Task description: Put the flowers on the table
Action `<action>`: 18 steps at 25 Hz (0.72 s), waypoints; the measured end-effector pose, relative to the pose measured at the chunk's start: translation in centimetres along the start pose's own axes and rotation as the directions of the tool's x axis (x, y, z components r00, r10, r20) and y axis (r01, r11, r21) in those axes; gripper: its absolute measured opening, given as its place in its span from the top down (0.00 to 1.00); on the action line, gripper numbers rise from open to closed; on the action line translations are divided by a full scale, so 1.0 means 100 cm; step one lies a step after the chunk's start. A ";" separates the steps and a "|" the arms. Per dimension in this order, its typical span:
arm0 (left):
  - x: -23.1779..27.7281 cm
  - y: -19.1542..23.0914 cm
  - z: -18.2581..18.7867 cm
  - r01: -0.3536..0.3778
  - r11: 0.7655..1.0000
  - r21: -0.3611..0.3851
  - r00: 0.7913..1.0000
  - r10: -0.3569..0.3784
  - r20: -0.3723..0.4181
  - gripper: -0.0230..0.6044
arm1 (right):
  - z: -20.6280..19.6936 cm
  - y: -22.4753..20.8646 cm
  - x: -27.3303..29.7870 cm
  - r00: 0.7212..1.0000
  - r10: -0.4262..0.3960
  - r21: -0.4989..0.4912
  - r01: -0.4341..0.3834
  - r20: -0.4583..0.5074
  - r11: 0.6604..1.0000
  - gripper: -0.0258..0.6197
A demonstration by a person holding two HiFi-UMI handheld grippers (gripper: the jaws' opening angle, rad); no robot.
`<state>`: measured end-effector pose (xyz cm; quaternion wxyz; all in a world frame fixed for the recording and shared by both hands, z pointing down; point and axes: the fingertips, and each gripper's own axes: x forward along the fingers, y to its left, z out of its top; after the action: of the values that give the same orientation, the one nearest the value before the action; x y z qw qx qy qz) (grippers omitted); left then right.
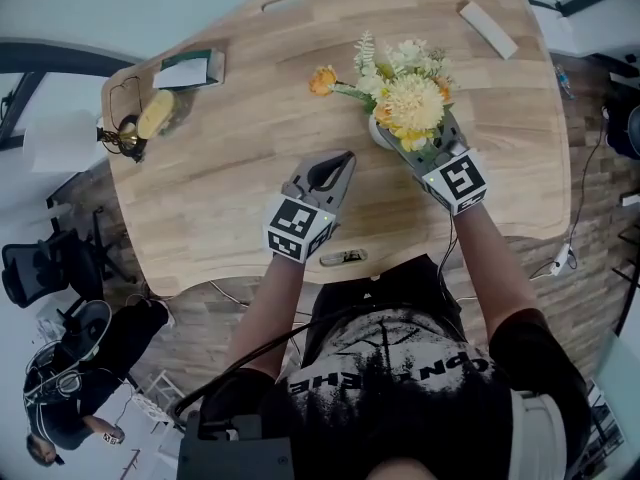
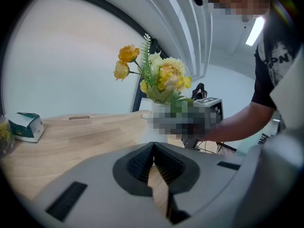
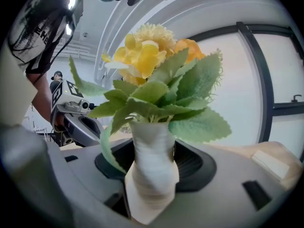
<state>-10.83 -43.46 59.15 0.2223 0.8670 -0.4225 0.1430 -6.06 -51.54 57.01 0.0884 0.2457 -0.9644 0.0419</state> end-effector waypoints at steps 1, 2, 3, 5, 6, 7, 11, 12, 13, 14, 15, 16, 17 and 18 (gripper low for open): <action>0.000 -0.001 -0.001 0.000 1.000 0.000 1.000 0.000 -0.002 0.94 | -0.001 0.000 -0.001 1.000 0.002 0.004 -0.002 -0.001 1.000 0.57; 0.001 -0.002 -0.002 -0.001 1.000 -0.001 1.000 0.001 -0.004 0.94 | -0.002 0.000 -0.001 1.000 0.002 0.007 -0.002 -0.003 1.000 0.57; 0.000 -0.003 -0.003 -0.002 1.000 -0.003 1.000 0.002 -0.006 0.94 | -0.003 -0.001 -0.002 1.000 0.001 0.010 -0.001 -0.004 1.000 0.57; -0.001 -0.005 -0.005 -0.003 1.000 -0.004 1.000 0.003 -0.010 0.94 | -0.003 -0.001 -0.002 1.000 -0.002 0.016 0.002 -0.001 1.000 0.57; -0.001 -0.005 -0.005 -0.003 1.000 -0.002 1.000 0.002 -0.010 0.94 | -0.003 -0.001 -0.002 1.000 -0.003 0.019 0.003 0.001 1.000 0.57; -0.002 -0.006 -0.006 -0.002 1.000 -0.001 1.000 0.002 -0.009 0.94 | -0.003 -0.002 -0.002 1.000 -0.004 0.021 0.004 0.001 1.000 0.57; -0.005 -0.003 -0.007 -0.003 1.000 -0.007 1.000 0.002 -0.013 0.94 | -0.003 0.001 0.000 1.000 -0.002 0.023 0.002 -0.001 1.000 0.57; -0.006 -0.002 -0.007 -0.003 1.000 -0.008 1.000 0.002 -0.013 0.94 | -0.004 0.002 0.000 1.000 0.000 0.026 0.000 -0.001 1.000 0.57; -0.006 -0.002 -0.008 -0.003 1.000 -0.008 1.000 0.003 -0.013 0.94 | -0.004 0.003 0.001 1.000 0.002 0.028 -0.002 0.000 1.000 0.57; -0.007 -0.002 -0.008 -0.003 1.000 -0.010 1.000 0.003 -0.015 0.94 | -0.004 0.005 0.001 1.000 0.006 0.027 -0.006 0.002 1.000 0.57; -0.007 -0.002 -0.009 -0.004 1.000 -0.012 1.000 0.004 -0.017 0.94 | -0.005 0.007 0.001 1.000 0.008 0.024 -0.008 0.003 1.000 0.57; -0.007 -0.003 -0.010 -0.005 1.000 -0.012 1.000 0.005 -0.018 0.94 | -0.005 0.007 0.000 1.000 0.009 0.021 -0.009 0.001 1.000 0.57; -0.007 -0.003 -0.009 -0.005 1.000 -0.010 1.000 0.005 -0.017 0.94 | -0.005 0.007 0.000 1.000 0.007 0.020 -0.007 0.000 1.000 0.57; -0.007 -0.004 -0.008 -0.004 1.000 -0.006 1.000 0.004 -0.013 0.94 | -0.005 0.007 -0.001 1.000 0.006 0.023 -0.006 0.002 1.000 0.57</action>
<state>-10.93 -42.38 59.41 0.2272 0.8645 -0.4233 0.1480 -6.28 -50.83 57.47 0.0843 0.2440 -0.9647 0.0530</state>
